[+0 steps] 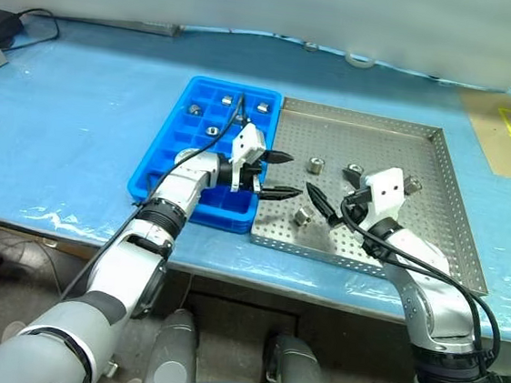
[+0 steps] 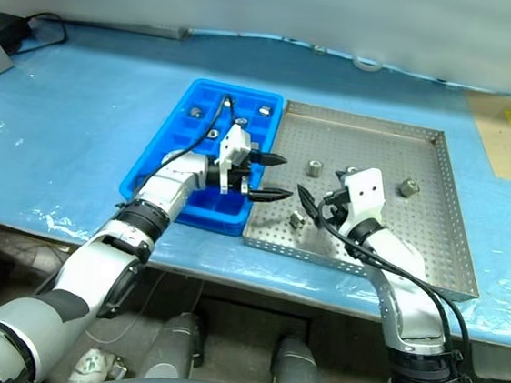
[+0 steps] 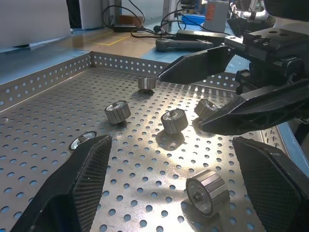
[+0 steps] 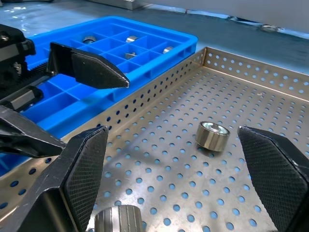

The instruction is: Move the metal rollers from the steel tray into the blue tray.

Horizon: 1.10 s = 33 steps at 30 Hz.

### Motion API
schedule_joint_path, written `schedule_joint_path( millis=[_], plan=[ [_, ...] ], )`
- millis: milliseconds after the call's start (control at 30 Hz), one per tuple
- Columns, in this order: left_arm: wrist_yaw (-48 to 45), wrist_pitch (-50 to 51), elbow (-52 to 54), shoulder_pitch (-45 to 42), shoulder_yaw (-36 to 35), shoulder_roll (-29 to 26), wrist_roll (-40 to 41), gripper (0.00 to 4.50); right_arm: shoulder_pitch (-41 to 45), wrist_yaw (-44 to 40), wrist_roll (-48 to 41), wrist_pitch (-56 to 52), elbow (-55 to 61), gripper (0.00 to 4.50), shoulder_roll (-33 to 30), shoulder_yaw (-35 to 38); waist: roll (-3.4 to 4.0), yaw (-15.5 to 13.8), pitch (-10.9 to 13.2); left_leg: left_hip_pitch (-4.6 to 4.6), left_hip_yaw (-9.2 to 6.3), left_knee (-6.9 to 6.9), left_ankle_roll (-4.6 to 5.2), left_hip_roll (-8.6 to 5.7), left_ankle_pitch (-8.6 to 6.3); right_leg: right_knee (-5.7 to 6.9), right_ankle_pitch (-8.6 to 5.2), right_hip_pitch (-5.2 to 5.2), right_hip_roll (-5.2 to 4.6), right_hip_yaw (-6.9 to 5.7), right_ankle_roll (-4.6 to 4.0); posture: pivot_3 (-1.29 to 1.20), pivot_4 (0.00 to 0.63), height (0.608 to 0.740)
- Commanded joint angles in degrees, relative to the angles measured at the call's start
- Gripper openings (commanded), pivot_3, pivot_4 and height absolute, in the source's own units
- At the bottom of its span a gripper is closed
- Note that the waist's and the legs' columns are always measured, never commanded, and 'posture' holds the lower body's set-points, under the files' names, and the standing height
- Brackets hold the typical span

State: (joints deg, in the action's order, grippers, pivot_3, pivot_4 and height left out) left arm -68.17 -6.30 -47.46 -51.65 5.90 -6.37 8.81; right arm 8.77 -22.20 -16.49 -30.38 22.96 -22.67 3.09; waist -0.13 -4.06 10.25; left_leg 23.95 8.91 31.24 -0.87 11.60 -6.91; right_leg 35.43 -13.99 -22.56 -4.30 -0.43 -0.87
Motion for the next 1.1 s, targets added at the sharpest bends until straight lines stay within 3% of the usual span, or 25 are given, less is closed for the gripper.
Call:
schedule_joint_path(
  millis=[33,633,833,1100],
  plan=[
    [-0.56,-0.58,1.06,-0.86,0.41,0.29,0.07,4.36,-0.24,0.47,-0.17,0.72,2.57,4.5,-0.14,1.26,0.0,0.06,0.0,0.0,0.0,0.0,0.0,0.0,0.0,0.0,0.0,0.0,0.0,0.0,0.0,-0.18,0.15,0.74],
    [-1.74,-0.36,0.66,-1.32,1.11,0.73,0.03,4.36,-2.4,0.82,-0.73,0.22,3.34,4.5,-1.45,3.76,0.0,0.08,0.0,0.0,0.01,-0.01,0.0,0.0,0.0,-0.02,0.0,0.0,0.0,0.01,0.0,-0.2,0.15,0.74],
    [-3.46,0.71,-2.11,-3.16,7.46,-0.21,-6.58,4.36,-5.06,1.79,-3.0,-2.2,6.3,4.5,-0.84,5.68,0.01,0.1,0.0,0.0,0.02,-0.02,0.02,0.0,-0.01,-0.03,0.0,0.0,0.0,0.01,0.0,-0.25,0.15,0.74],
    [-3.15,0.41,-9.01,-9.06,10.46,3.51,-10.6,4.36,-9.76,5.14,-2.46,-2.59,10.43,4.5,0.69,6.48,0.06,0.54,-0.04,-0.05,0.07,-0.01,0.04,-0.02,-0.03,-0.11,0.0,0.05,-0.02,0.06,0.01,-0.35,0.15,0.74]
  ],
)
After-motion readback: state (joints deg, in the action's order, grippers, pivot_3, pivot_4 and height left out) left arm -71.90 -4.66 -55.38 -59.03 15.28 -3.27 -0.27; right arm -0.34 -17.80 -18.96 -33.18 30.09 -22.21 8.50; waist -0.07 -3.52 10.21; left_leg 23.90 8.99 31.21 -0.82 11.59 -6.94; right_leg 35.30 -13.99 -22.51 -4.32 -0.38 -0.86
